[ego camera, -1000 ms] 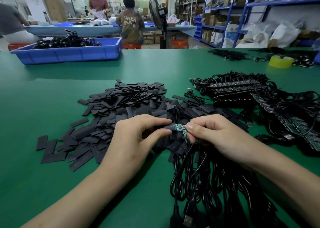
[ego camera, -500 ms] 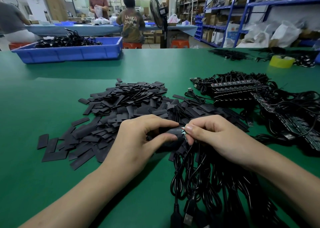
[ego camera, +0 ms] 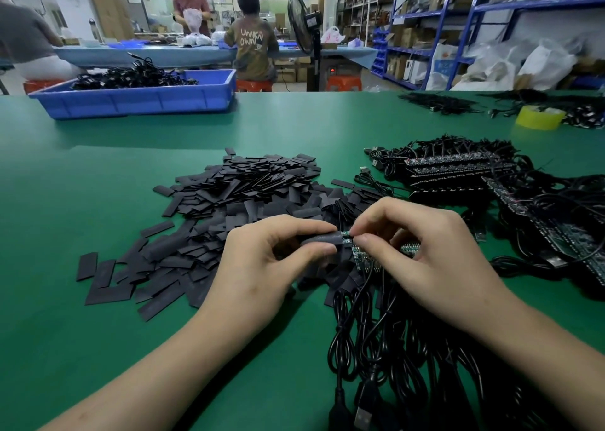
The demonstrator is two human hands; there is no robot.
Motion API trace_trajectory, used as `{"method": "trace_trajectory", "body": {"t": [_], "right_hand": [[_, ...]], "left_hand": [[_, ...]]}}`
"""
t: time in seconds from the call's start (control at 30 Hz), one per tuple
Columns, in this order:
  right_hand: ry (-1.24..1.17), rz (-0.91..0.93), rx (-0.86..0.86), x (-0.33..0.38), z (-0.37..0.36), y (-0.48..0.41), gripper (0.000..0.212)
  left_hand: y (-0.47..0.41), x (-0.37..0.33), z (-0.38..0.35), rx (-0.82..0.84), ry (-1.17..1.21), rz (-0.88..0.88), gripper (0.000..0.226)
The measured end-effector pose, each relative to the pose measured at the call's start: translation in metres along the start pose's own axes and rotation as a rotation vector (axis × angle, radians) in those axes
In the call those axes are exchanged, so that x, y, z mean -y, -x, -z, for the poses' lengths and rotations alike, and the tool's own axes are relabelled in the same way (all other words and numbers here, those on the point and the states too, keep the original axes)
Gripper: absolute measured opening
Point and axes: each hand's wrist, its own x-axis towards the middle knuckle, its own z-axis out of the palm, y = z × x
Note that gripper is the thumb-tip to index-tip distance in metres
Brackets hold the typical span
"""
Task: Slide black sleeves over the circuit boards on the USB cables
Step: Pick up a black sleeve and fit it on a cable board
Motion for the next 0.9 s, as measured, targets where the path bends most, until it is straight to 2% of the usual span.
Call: {"method": "trace_trajectory", "body": {"t": [0.37, 0.5, 0.63, 0.77, 0.9], "right_hand": [[0.120, 0.138, -0.027, -0.0023, 0.0009, -0.0002, 0.005], [0.131, 0.152, -0.028, -0.0021, -0.0004, 0.0009, 0.006], [0.101, 0.117, -0.041, -0.0006, -0.0024, 0.0015, 0.010], [0.004, 0.004, -0.097, 0.0009, -0.0009, 0.0014, 0.012], [0.020, -0.007, -0.094, 0.0028, -0.0008, 0.0012, 0.013]], "left_hand": [[0.0026, -0.0040, -0.0021, 0.016, 0.185, 0.077, 0.019], [0.0029, -0.0050, -0.0032, 0.014, 0.172, 0.066, 0.021], [0.0029, -0.0056, -0.0046, 0.007, 0.178, 0.062, 0.021], [0.0024, -0.0074, -0.0047, -0.015, 0.194, 0.048, 0.023], [0.0040, -0.0094, -0.0040, -0.020, 0.186, 0.050, 0.023]]}}
